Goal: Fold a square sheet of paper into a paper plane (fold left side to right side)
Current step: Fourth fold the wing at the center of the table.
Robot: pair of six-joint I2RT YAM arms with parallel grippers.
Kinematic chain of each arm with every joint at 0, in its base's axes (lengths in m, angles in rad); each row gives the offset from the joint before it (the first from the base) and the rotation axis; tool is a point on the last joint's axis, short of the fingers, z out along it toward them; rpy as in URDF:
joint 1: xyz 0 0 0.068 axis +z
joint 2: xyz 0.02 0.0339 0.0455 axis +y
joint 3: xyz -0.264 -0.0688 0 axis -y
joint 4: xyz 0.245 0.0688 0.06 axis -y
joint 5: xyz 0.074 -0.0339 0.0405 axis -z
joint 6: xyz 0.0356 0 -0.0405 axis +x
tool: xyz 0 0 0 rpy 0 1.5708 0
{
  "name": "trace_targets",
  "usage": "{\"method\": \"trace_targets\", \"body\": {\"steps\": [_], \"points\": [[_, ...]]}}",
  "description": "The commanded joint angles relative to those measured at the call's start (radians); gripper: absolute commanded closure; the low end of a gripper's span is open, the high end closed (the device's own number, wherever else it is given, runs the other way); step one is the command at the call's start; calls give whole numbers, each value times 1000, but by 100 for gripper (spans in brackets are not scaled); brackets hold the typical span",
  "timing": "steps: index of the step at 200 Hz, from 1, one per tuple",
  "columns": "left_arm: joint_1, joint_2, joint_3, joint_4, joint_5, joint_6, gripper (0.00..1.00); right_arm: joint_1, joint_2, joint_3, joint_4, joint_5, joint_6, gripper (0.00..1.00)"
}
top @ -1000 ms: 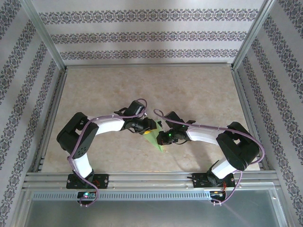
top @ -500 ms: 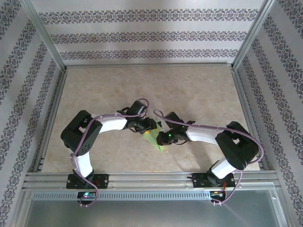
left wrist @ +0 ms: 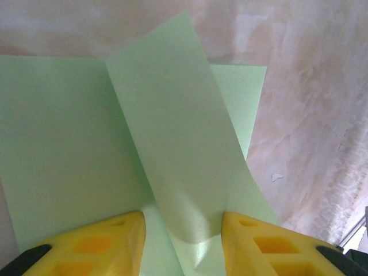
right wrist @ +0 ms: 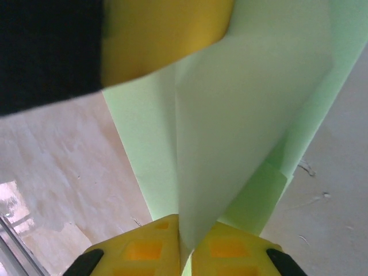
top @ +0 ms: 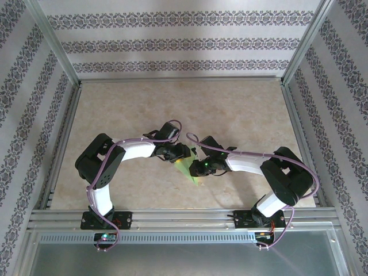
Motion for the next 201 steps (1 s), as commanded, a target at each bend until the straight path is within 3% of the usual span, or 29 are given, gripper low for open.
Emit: {"method": "trace_targets", "body": {"steps": [1,75,115,138,201], "points": [[-15,32,10,-79,-36,28,59,-14,-20,-7,0,-9,11,83],[-15,36,13,-79,-35,25,59,-30,-97,1,-32,-45,22,68],[-15,33,9,-75,-33,25,59,-110,-161,-21,-48,-74,13,60],[-15,31,9,-76,-35,24,59,-147,-162,-34,0,-115,30,60],[-15,29,11,-79,-35,25,59,-119,-71,-27,95,-127,87,63]]}}
